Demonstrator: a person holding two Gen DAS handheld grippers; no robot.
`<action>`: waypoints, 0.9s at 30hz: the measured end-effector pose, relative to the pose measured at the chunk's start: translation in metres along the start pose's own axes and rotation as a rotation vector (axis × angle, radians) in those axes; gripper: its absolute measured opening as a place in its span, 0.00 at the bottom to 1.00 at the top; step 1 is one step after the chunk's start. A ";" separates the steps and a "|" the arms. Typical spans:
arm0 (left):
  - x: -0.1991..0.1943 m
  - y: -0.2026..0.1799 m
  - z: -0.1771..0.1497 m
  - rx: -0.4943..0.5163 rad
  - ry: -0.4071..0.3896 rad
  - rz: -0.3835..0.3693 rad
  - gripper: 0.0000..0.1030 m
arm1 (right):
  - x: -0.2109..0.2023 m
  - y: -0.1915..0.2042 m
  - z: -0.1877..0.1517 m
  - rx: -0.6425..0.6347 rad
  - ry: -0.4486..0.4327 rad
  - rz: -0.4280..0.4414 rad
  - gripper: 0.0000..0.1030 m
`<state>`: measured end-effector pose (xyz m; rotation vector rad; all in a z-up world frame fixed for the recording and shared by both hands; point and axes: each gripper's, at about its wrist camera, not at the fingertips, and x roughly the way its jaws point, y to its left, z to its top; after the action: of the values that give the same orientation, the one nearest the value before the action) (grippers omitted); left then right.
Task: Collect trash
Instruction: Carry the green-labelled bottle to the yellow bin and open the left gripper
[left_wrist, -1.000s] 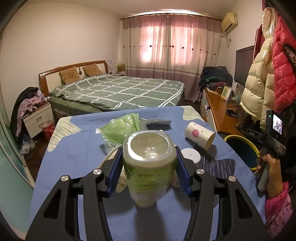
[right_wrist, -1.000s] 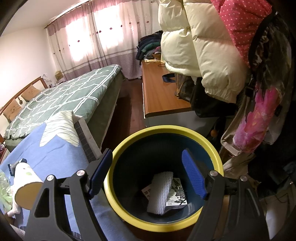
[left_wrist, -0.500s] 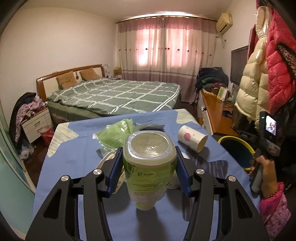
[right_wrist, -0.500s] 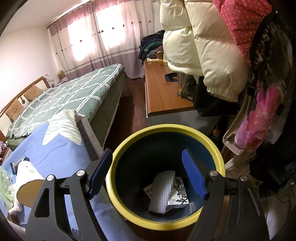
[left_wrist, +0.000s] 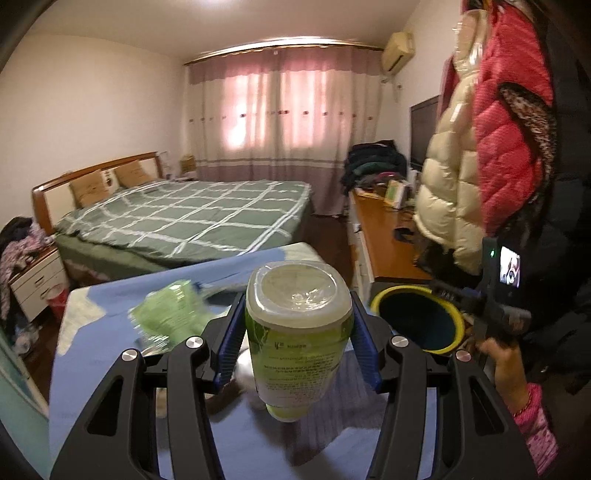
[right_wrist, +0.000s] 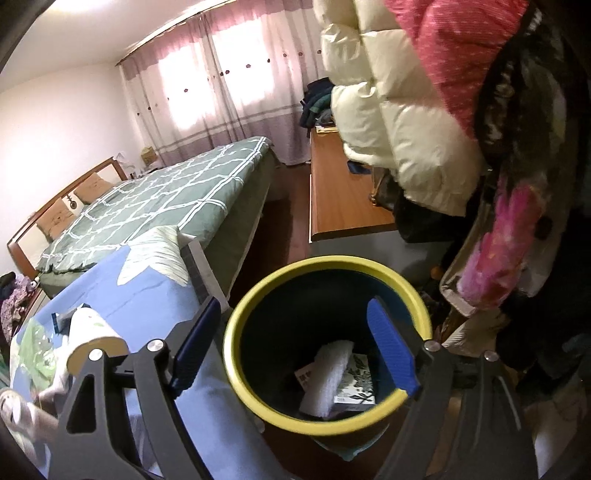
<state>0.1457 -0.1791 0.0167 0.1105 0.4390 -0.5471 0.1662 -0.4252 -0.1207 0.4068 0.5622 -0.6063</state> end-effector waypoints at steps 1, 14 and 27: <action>0.003 -0.007 0.003 0.007 0.000 -0.013 0.52 | -0.001 -0.007 0.000 0.002 0.000 -0.005 0.75; 0.112 -0.126 0.038 0.119 0.077 -0.214 0.52 | -0.023 -0.079 -0.002 0.068 -0.040 -0.047 0.75; 0.202 -0.210 0.035 0.192 0.136 -0.264 0.52 | -0.018 -0.115 -0.009 0.100 -0.011 -0.070 0.75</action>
<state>0.2024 -0.4620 -0.0362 0.2774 0.5369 -0.8442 0.0780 -0.5001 -0.1395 0.4787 0.5387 -0.7055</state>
